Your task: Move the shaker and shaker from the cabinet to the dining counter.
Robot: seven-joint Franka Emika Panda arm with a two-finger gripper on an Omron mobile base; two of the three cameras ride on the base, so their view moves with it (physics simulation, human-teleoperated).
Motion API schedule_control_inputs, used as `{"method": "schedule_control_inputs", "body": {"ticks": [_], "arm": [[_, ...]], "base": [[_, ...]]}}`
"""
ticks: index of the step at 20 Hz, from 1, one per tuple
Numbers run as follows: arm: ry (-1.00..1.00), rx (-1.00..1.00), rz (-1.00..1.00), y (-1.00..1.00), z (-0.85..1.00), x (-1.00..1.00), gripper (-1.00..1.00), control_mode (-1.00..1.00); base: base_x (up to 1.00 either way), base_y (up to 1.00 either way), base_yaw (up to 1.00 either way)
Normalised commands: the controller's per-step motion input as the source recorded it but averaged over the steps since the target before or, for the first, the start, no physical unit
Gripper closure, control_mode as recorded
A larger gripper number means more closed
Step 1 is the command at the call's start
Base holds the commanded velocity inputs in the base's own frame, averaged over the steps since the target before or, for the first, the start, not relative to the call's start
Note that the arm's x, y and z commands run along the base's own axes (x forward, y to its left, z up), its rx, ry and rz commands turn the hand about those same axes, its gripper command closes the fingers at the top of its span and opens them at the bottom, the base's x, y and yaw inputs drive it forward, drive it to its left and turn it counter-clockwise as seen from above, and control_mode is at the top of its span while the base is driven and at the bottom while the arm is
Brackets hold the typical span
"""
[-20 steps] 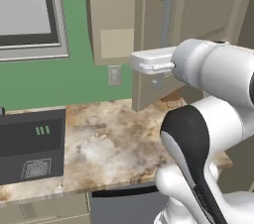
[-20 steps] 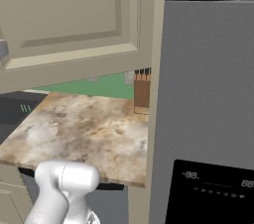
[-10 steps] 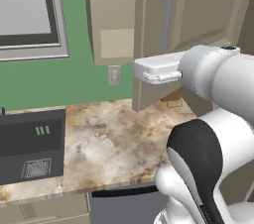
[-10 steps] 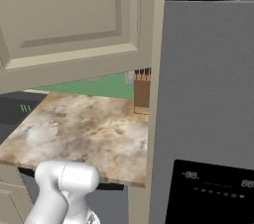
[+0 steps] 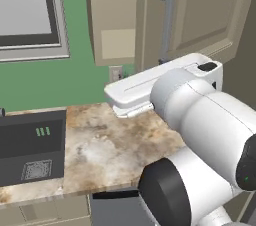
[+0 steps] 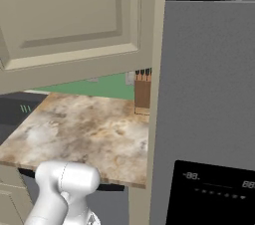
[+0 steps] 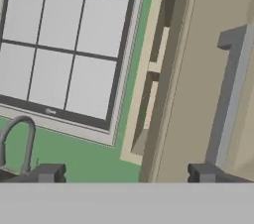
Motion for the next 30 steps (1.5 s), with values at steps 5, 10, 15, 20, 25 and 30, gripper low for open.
{"method": "schedule_control_inputs", "body": {"ticks": [5,10,15,20,25,30], "arm": [[0.0,-0.21,0.0,0.52,0.0,0.0,-1.0,-1.0],[0.01,-0.23,0.0,0.31,-0.03,0.14,-1.0,-1.0],[0.05,-0.28,0.0,0.03,-0.12,0.19,-1.0,-1.0],[0.07,-0.28,-0.06,0.0,-0.24,0.29,-1.0,-1.0],[0.06,-0.26,-0.08,0.0,-0.27,0.31,-1.0,-1.0],[0.05,-0.2,-0.13,0.0,-0.19,0.36,-1.0,-1.0]], "base": [[0.0,0.0,0.0],[0.0,0.0,0.0],[0.0,0.0,0.0],[0.0,0.0,0.0],[0.0,0.0,0.0],[0.0,0.0,0.0]]}}
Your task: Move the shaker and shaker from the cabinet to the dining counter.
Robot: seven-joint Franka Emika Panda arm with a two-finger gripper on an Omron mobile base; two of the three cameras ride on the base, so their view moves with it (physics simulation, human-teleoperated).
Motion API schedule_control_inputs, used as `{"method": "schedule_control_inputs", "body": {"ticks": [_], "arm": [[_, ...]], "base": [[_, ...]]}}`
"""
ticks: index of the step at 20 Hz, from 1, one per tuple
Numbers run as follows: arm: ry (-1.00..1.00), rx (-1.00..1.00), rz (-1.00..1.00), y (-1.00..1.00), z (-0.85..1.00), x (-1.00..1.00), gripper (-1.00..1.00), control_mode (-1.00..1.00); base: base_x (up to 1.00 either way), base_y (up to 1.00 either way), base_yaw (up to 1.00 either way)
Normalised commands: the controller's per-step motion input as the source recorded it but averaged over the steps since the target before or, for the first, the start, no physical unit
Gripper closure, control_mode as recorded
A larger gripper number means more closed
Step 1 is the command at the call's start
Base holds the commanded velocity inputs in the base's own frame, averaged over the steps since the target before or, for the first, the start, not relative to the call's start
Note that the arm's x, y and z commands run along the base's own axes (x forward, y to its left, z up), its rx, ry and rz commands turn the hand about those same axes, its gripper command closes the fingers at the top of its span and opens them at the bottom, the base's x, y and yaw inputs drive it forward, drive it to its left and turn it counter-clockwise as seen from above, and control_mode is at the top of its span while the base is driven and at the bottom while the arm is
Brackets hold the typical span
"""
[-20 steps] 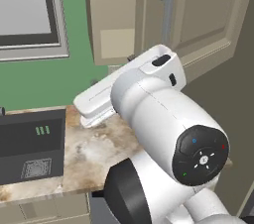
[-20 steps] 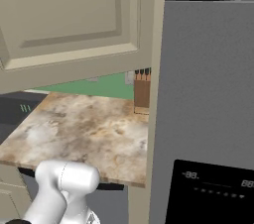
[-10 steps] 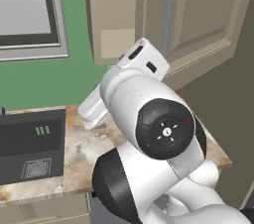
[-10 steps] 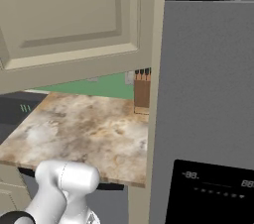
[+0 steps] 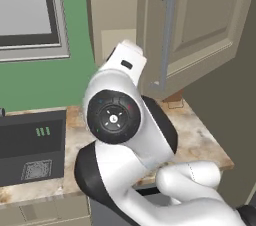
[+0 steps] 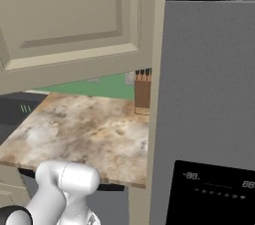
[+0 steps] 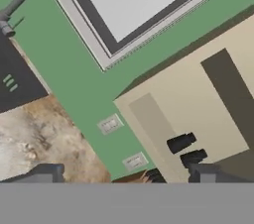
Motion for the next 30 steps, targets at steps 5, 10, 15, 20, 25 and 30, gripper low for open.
{"method": "schedule_control_inputs", "body": {"ticks": [5,10,15,20,25,30], "arm": [[0.06,-0.14,-0.17,0.0,-0.08,0.24,-1.0,-1.0],[0.03,-0.13,-0.22,0.0,0.0,0.04,-1.0,-1.0],[0.0,-0.12,-0.2,-0.01,-0.01,0.18,-1.0,-1.0],[0.06,-0.06,-0.16,-0.18,-0.02,0.35,-1.0,-1.0],[0.07,-0.03,-0.1,-0.23,0.0,0.37,-1.0,-1.0],[0.06,-0.03,-0.09,-0.2,0.0,0.25,-1.0,-1.0]], "base": [[0.0,0.0,0.0],[0.0,0.0,0.0],[0.0,0.0,0.0],[0.0,0.0,0.0],[0.0,0.0,0.0],[0.0,0.0,0.0]]}}
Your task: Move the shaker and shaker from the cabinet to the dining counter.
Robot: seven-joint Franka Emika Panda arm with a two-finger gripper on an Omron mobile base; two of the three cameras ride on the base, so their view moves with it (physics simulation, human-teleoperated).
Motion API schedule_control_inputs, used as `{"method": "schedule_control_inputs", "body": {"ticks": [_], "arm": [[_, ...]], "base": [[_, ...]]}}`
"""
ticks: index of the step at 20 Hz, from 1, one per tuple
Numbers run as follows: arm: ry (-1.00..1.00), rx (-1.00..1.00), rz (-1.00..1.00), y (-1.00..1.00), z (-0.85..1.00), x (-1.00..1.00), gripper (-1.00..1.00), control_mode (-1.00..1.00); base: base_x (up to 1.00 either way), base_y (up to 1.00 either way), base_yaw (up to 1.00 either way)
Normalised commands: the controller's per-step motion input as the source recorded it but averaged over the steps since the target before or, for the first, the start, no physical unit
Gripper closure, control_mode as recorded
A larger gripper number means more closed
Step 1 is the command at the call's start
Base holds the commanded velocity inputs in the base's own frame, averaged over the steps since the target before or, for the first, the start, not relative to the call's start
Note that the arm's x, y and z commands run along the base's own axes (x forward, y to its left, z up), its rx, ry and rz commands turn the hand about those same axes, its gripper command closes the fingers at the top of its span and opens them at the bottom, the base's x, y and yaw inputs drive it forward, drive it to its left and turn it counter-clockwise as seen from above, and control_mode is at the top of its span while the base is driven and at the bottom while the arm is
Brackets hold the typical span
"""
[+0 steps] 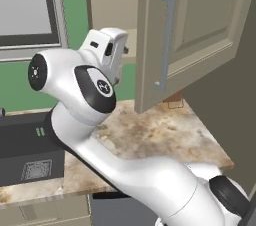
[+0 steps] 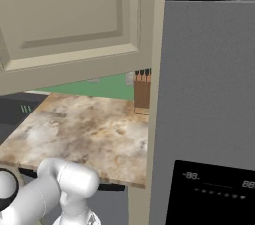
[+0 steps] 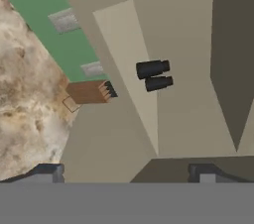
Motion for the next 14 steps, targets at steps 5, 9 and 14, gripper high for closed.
{"method": "schedule_control_inputs", "body": {"ticks": [5,9,14], "arm": [[0.0,-0.06,-0.12,-0.32,0.0,-0.04,-1.0,-1.0],[0.0,-0.09,-0.15,-0.31,0.0,-0.34,-1.0,-1.0],[0.0,-0.08,-0.18,-0.43,0.0,-0.64,-1.0,-1.0]], "base": [[0.0,0.0,0.0],[0.0,0.0,0.0],[0.0,0.0,0.0]]}}
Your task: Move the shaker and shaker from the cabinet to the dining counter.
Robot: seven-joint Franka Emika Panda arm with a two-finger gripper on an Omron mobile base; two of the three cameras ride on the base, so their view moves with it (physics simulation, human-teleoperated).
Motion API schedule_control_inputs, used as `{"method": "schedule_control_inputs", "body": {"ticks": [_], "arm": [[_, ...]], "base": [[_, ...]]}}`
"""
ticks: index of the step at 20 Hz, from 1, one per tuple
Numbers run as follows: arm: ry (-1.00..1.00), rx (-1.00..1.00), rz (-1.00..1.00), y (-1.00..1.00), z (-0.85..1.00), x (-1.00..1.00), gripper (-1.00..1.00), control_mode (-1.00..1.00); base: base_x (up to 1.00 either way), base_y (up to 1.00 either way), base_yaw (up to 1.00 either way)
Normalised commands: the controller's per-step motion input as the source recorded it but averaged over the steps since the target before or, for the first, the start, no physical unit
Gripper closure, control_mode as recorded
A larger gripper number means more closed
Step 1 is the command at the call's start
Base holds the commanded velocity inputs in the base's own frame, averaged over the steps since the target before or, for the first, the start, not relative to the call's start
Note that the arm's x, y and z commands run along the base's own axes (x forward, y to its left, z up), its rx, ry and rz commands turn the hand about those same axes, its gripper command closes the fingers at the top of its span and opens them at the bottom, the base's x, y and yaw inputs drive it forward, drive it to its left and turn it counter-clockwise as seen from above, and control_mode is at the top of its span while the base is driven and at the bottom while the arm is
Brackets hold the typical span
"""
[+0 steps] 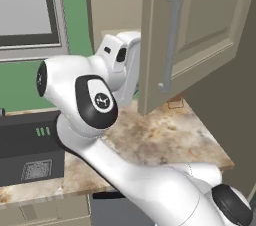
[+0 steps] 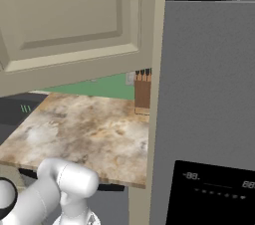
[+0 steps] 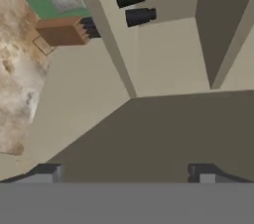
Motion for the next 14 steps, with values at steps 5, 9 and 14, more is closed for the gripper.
{"method": "schedule_control_inputs", "body": {"ticks": [5,9,14], "arm": [[0.0,-0.03,-0.18,-0.72,0.0,-0.77,-1.0,-1.0],[0.0,0.0,-0.13,-0.95,0.0,-0.71,-1.0,-1.0],[0.0,0.0,-0.05,-1.0,0.0,-0.61,-1.0,-1.0]], "base": [[0.0,0.0,0.0],[0.0,0.0,0.0],[0.0,0.0,0.0]]}}
